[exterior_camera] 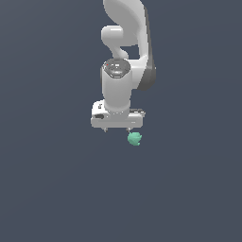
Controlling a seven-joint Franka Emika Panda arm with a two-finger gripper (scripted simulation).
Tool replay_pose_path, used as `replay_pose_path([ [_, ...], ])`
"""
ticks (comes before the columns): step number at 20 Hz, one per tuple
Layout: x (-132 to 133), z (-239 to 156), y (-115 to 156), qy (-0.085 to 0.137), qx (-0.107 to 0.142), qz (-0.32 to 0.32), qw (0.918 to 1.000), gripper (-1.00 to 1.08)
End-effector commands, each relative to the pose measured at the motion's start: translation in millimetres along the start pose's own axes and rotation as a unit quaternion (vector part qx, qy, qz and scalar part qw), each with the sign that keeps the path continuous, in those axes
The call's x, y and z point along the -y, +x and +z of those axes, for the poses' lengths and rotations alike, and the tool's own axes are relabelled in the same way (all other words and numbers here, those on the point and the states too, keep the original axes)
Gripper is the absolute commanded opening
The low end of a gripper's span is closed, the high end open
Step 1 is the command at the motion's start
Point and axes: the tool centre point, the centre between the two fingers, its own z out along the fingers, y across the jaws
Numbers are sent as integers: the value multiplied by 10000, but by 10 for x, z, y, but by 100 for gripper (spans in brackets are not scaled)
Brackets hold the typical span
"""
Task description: Pick up the object and move it to a goal position.
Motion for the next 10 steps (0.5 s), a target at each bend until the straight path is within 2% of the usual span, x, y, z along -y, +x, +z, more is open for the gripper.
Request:
replay_pose_path([
  [1, 0, 0, 0, 0, 0, 0, 10000, 100],
  [10, 18, 16, 15, 32, 67, -192, 9998, 100],
])
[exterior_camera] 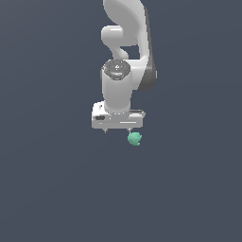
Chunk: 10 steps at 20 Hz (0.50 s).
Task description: Pick up the object and move it to a goal position.
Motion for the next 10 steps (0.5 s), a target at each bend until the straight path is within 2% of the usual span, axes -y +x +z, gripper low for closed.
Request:
replay_pose_path([
  [1, -1, 0, 4, 6, 13, -51, 10000, 100],
  [10, 39, 29, -4, 11, 6, 98, 10000, 100],
])
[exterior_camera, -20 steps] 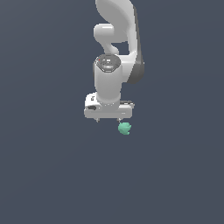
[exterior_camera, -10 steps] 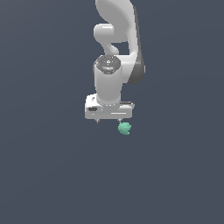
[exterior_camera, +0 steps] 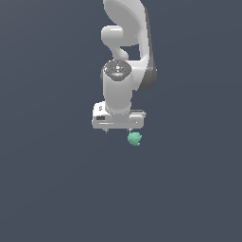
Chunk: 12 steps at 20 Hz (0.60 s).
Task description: Pick up the object and move it to a goal position.
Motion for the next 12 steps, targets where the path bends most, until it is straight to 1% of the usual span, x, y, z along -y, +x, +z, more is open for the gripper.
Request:
replay_pose_path([
  [1, 30, 21, -6, 5, -1, 91, 10000, 100],
  [7, 139, 103, -29, 22, -11, 482, 9988, 100],
  [12, 272, 203, -63, 42, -22, 966, 9953, 100],
])
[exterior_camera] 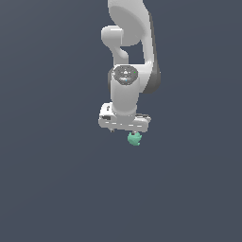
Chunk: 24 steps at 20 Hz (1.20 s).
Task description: Pick up the object and move it to a goal position.
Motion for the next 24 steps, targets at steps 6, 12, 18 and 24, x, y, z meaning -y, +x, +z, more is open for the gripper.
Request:
replay_pose_path([
  [6, 208, 171, -104, 31, -16, 841, 9964, 100],
  [12, 365, 306, -197, 52, -27, 1528, 9882, 100],
  [18, 493, 420, -284, 66, -38, 2122, 9772, 100],
  [24, 572, 493, -343, 75, -45, 2504, 9681, 100],
])
